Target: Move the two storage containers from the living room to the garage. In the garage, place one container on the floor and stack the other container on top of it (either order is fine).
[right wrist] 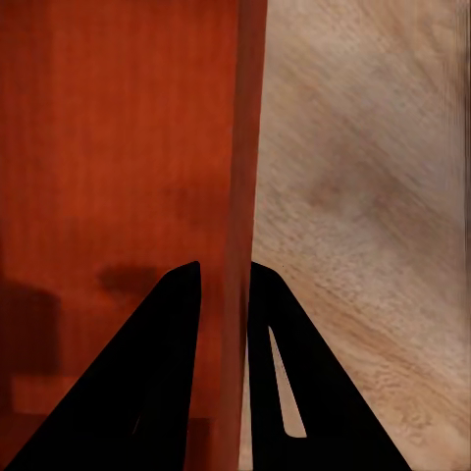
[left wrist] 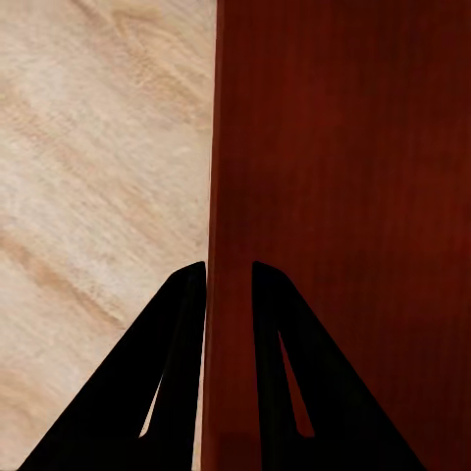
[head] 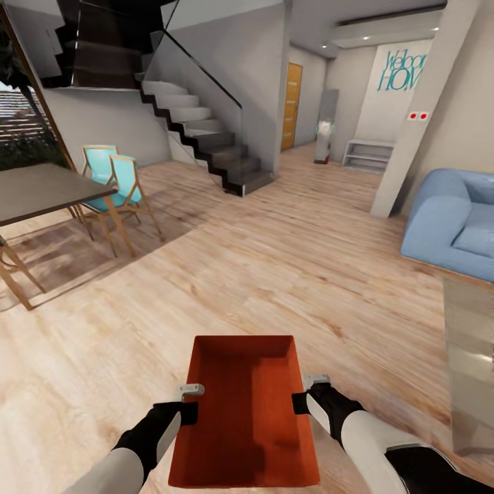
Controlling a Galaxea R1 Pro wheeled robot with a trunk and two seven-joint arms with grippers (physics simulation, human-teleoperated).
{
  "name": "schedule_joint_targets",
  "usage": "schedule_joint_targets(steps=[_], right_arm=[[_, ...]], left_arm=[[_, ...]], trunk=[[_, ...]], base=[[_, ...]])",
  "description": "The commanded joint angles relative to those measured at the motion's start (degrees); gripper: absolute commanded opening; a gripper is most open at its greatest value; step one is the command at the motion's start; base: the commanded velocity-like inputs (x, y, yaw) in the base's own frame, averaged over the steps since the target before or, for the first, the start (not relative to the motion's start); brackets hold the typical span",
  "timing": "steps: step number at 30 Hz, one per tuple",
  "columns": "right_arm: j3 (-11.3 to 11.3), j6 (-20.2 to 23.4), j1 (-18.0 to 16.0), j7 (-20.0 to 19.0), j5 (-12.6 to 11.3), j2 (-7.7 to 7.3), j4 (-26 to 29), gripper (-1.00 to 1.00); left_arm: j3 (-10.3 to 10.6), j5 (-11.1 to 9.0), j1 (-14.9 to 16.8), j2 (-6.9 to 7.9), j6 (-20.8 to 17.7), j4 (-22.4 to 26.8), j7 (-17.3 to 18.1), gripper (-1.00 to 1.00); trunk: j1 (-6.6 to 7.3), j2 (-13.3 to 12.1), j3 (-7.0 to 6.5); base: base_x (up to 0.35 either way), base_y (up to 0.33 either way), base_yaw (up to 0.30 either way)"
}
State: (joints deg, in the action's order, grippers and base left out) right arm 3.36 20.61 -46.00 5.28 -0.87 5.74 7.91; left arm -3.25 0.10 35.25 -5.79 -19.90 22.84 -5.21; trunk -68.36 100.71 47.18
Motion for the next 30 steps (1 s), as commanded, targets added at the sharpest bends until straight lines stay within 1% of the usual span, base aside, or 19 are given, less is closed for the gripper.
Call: schedule_joint_targets(steps=[1,14,26,30], right_arm=[[1.0,-0.2,-0.1,1.0,1.8,-0.74,0.3,-1.0],[1.0,-0.2,-0.1,1.0,1.8,-0.74,0.3,-1.0],[1.0,-0.2,0.0,1.0,1.8,-0.74,0.3,-1.0],[1.0,-0.2,-0.1,1.0,1.8,-0.75,0.3,-1.0]], left_arm=[[0.2,-0.7,-0.1,-0.01,-0.3,-0.1,-0.4,-1.0],[0.2,-0.7,0.0,-0.01,-0.3,-0.1,-0.4,-1.0],[0.2,-0.7,-0.1,-0.01,-0.3,-0.1,-0.4,-1.0],[0.2,-0.7,-0.1,-0.01,-0.3,-0.1,-0.4,-1.0]], trunk=[[-0.03,0.0,0.03],[-0.03,0.0,-0.19],[-0.03,0.0,-0.2],[-0.03,0.0,-0.2]], base=[[0.346,0.116,-0.255],[0.346,0.116,-0.248],[0.346,0.116,-0.028],[0.346,0.116,-0.122]])
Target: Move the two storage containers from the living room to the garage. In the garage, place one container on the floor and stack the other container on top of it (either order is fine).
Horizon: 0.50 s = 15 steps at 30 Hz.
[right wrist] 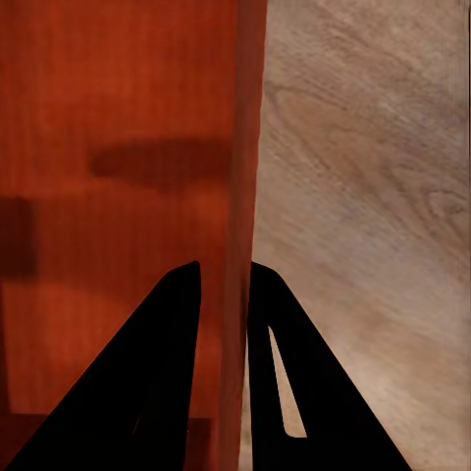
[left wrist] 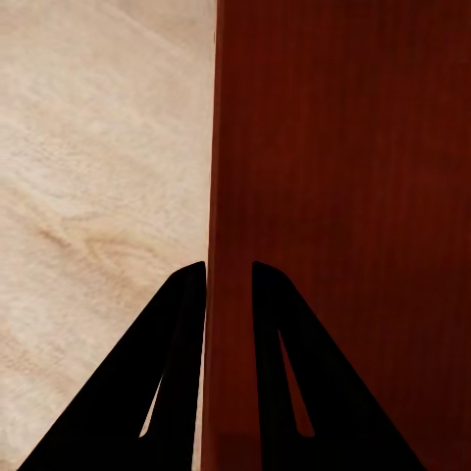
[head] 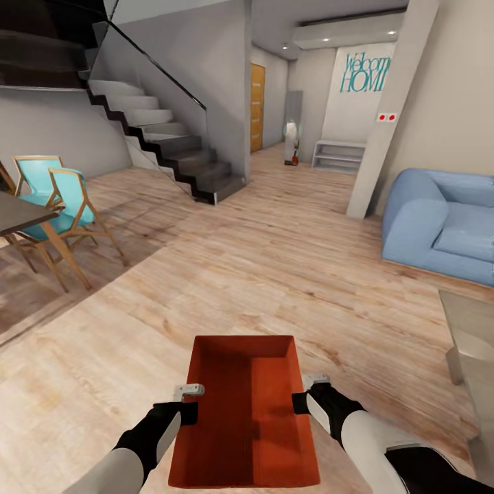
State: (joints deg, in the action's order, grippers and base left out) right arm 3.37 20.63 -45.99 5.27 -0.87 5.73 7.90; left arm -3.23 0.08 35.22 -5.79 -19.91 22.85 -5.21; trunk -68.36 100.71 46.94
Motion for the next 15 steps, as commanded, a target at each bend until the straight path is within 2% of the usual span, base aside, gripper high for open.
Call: schedule_joint_targets(steps=[1,6,15], right_arm=[[1.0,-0.2,-0.1,1.1,1.8,-0.75,0.3,-1.0],[1.0,-0.2,-0.1,1.1,1.8,-0.74,0.3,-1.0],[1.0,-0.2,-0.1,1.1,1.8,-0.75,0.3,-1.0]], left_arm=[[0.2,-0.7,0.0,-0.01,-0.3,-0.1,-0.4,-1.0],[0.2,-0.7,0.0,-0.01,-0.3,-0.1,-0.4,-1.0],[0.2,-0.7,0.0,-0.01,-0.3,-0.1,-0.4,-1.0]], trunk=[[-0.03,0.0,0.05],[-0.03,0.0,0.05],[-0.03,0.0,0.05]], base=[[0.346,0.116,-0.202],[0.346,0.116,-0.146],[0.346,0.116,-0.019]])
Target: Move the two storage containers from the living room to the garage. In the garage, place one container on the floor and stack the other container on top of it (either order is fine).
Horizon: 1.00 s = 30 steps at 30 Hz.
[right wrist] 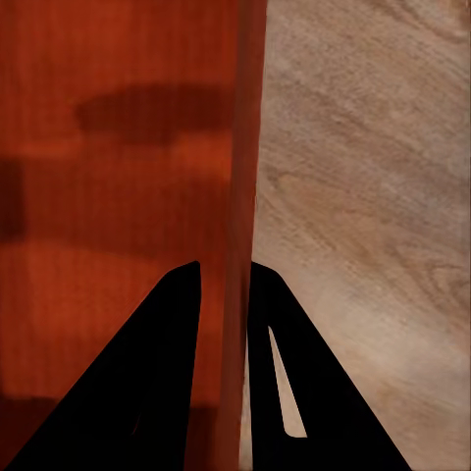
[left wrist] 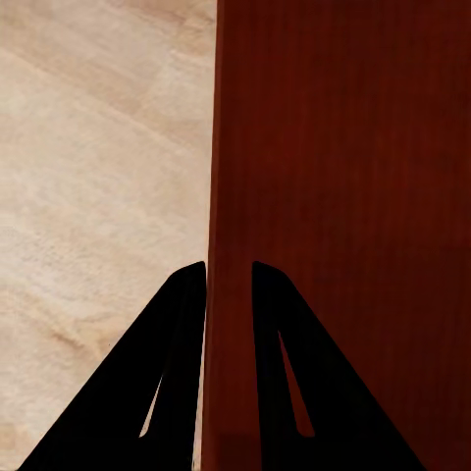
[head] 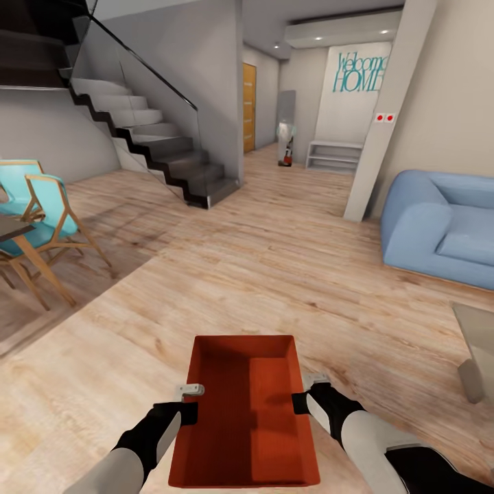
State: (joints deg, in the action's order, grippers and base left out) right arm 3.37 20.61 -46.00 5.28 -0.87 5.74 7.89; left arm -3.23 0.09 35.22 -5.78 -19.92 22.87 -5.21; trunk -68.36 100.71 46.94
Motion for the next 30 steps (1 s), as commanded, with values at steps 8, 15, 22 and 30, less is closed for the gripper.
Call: schedule_joint_targets(steps=[8,15,22,30], right_arm=[[1.0,-0.2,0.0,1.1,1.8,-0.81,0.3,-1.0],[1.0,-0.2,0.0,1.1,1.8,-0.82,0.3,-1.0],[0.9,-0.2,0.0,1.1,1.8,-0.82,0.3,-1.0],[0.9,-0.2,0.0,1.1,1.8,-0.82,0.3,-1.0]], left_arm=[[0.2,-0.7,0.0,-0.02,-0.3,-0.1,-0.4,-1.0],[0.2,-0.7,0.0,-0.02,-0.3,-0.1,-0.4,-1.0],[0.2,-0.7,0.0,-0.02,-0.3,-0.1,-0.4,-1.0],[0.2,-0.7,0.0,-0.02,-0.3,-0.1,-0.4,-1.0]], trunk=[[-0.03,0.0,0.05],[-0.03,0.0,0.05],[-0.03,0.0,0.05],[-0.03,0.0,0.05]], base=[[0.346,0.117,0.0],[0.346,0.117,-0.004],[0.346,0.118,-0.175],[0.346,0.118,-0.051]])
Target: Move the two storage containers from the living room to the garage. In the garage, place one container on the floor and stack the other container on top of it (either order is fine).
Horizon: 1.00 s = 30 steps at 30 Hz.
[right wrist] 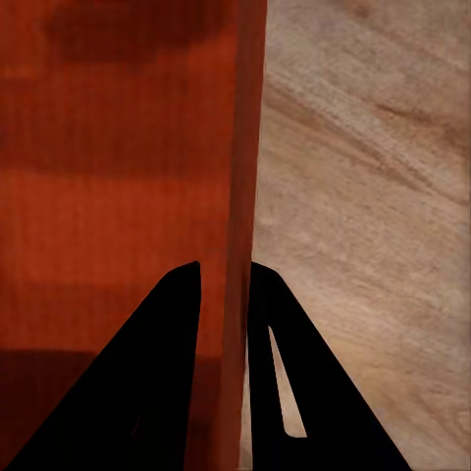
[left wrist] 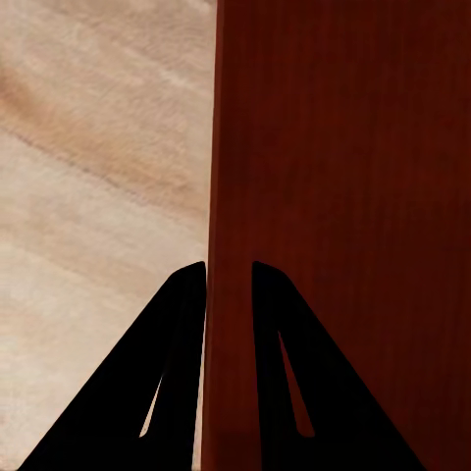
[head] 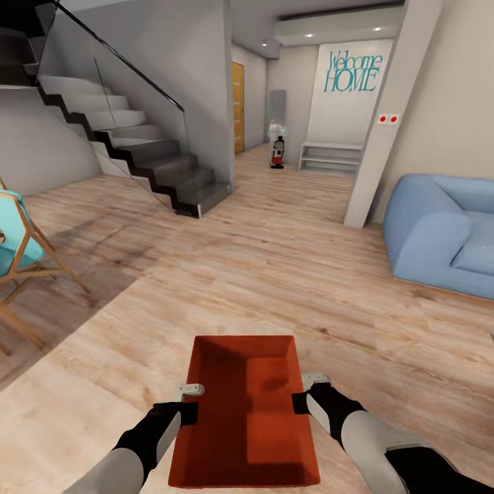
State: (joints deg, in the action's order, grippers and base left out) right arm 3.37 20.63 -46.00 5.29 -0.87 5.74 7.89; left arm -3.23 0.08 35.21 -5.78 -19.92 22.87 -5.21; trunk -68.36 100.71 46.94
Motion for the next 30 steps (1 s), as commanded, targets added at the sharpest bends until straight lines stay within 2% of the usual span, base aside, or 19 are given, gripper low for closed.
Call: schedule_joint_targets(steps=[1,13,30], right_arm=[[0.9,-0.2,-0.1,1.0,1.8,-0.82,0.3,-1.0],[0.9,-0.2,-0.1,1.0,1.8,-0.82,0.3,-1.0],[0.9,-0.2,-0.1,1.0,1.8,-0.82,0.3,-1.0]], left_arm=[[0.2,-0.7,0.0,-0.02,-0.3,-0.1,-0.4,-1.0],[0.2,-0.7,0.0,-0.02,-0.3,-0.1,-0.4,-1.0],[0.2,-0.7,0.0,-0.02,-0.3,-0.1,-0.4,-1.0]], trunk=[[-0.03,0.0,0.05],[-0.03,0.0,0.05],[-0.03,0.0,0.05]], base=[[0.346,0.118,-0.005],[0.346,0.118,-0.139],[0.346,0.118,-0.008]])
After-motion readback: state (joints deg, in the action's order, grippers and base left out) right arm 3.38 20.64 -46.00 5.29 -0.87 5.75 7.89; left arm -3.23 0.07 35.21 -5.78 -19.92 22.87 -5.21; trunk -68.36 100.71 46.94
